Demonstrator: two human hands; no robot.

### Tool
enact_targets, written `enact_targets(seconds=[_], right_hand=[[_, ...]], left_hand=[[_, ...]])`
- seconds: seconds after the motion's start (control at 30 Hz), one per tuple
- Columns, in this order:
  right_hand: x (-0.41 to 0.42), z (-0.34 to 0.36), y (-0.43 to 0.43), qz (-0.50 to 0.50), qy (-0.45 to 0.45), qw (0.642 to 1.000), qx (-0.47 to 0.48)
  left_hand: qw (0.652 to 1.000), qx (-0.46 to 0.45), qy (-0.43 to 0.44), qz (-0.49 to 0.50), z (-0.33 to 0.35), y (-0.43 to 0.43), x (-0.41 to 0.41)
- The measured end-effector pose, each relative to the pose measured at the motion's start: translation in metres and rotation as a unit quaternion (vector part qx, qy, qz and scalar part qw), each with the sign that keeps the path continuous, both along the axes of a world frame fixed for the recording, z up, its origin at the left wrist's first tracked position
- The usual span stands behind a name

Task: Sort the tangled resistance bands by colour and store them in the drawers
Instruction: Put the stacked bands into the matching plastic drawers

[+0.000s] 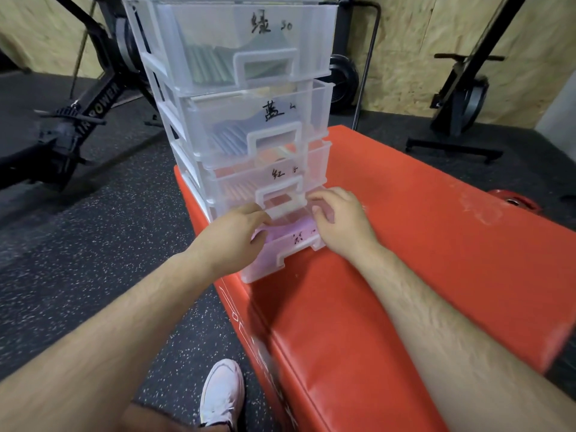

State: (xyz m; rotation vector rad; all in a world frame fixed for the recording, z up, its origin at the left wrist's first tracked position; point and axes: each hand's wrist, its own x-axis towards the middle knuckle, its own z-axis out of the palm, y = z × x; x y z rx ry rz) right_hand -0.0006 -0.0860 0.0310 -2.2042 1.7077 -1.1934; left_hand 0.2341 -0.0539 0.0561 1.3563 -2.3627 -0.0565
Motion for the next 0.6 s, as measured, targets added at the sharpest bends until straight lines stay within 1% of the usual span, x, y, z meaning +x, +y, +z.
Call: enact_targets(seconds=[0.07, 0.13, 0.17, 0.3, 0.4, 0.47, 0.53, 0.6], right_hand=[[0.010, -0.003, 0.019, -0.034, -0.032, 0.998, -0.033], [0.030, -0.012, 0.047, -0.028, -0.063, 0.997, -0.022], [0.042, -0.021, 0.063, -0.005, -0.059, 0.998, -0.003], [0.084, -0.054, 0.109, 0.081, 0.015, 0.994, 0.072], [0.102, -0.063, 0.113, 0.085, 0.014, 0.990, 0.108], [0.109, -0.065, 0.111, 0.086, -0.013, 0.989, 0.118], [0.114, -0.067, 0.109, 0.089, -0.025, 0.988, 0.121], [0.119, -0.070, 0.105, 0.087, 0.001, 0.988, 0.129]], left_hand=[[1.000, -0.012, 0.003, -0.002, 0.002, 0.005, 0.002], [1.000, -0.023, 0.000, 0.000, 0.001, 0.009, 0.008], [1.000, -0.025, -0.004, 0.001, -0.001, 0.011, 0.012], [0.999, -0.029, -0.031, 0.007, -0.014, 0.022, 0.029], [0.995, -0.083, -0.032, 0.038, -0.023, 0.029, 0.038], [0.993, -0.097, -0.004, 0.074, -0.027, 0.031, 0.043], [0.989, -0.086, 0.025, 0.116, -0.033, 0.031, 0.048], [0.988, -0.039, 0.029, 0.147, -0.042, 0.026, 0.054]])
